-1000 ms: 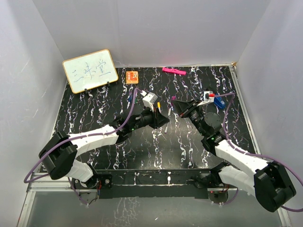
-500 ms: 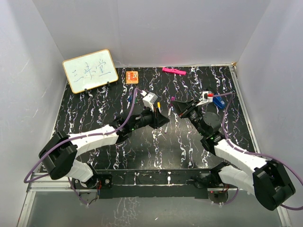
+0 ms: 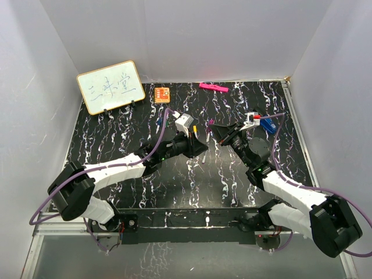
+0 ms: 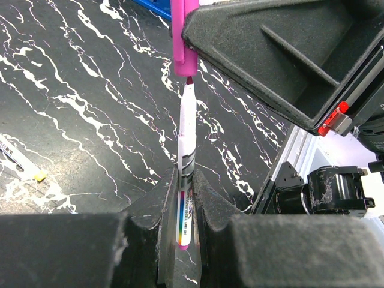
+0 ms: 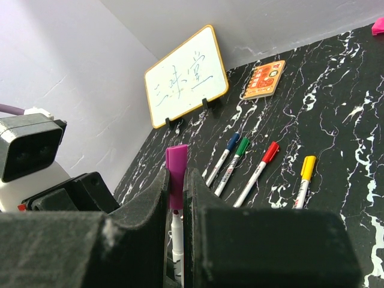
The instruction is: Insert the pens into the pen caps
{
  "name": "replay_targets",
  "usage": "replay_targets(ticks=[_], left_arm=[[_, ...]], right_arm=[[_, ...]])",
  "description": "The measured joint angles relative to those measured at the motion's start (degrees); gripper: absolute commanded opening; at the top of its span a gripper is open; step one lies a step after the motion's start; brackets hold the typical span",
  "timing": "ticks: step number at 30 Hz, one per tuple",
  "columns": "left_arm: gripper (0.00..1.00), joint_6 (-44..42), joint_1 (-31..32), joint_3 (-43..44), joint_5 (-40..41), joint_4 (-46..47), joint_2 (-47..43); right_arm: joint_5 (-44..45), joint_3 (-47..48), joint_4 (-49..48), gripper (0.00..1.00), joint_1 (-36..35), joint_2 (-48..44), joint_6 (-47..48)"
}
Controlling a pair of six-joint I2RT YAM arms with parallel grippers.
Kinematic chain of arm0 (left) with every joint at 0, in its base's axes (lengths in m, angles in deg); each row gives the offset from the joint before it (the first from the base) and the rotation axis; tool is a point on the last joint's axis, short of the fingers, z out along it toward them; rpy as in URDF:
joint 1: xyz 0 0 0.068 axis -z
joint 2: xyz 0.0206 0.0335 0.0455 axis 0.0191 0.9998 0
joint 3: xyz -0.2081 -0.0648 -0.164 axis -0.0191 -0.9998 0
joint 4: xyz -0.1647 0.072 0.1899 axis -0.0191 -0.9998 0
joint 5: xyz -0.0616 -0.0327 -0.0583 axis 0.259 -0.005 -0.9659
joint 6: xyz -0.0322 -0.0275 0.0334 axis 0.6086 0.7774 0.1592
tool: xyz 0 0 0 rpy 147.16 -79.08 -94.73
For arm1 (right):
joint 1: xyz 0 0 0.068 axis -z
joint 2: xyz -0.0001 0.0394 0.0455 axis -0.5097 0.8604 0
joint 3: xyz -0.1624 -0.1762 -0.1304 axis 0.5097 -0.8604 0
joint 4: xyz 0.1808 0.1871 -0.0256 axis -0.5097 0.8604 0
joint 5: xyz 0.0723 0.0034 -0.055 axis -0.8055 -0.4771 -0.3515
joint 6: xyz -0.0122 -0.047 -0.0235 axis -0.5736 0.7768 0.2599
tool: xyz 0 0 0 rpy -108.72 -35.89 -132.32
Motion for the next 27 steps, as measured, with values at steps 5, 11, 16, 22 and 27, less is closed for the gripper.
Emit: replay_targets(ticks=[5, 11, 16, 22, 27], left_arm=[[0.0, 0.0, 0.0, 0.0, 0.2, 0.0, 0.0], [0.0, 0.1, 0.0, 0.0, 0.5, 0.0, 0.0], [0.0, 0.2, -0.2, 0.0, 1.2, 0.1, 0.0], [0.0, 1.0, -1.1, 0.0, 1.9, 0.9, 0.0], [0.0, 2.4, -2.5, 0.0, 1.1, 1.3, 0.1]], right_arm=[[-0.4, 0.0, 0.0, 0.0, 0.0, 0.0, -0.2], [-0.7, 0.0, 0.0, 0.0, 0.0, 0.0, -0.2], [-1.5, -0.8, 0.2, 0.0, 0.0, 0.0, -0.2], [-3.3, -0.9, 0.7, 0.0, -0.4, 0.3, -0.2], [-4.3, -0.9, 1.0, 0.0, -0.4, 1.4, -0.5]])
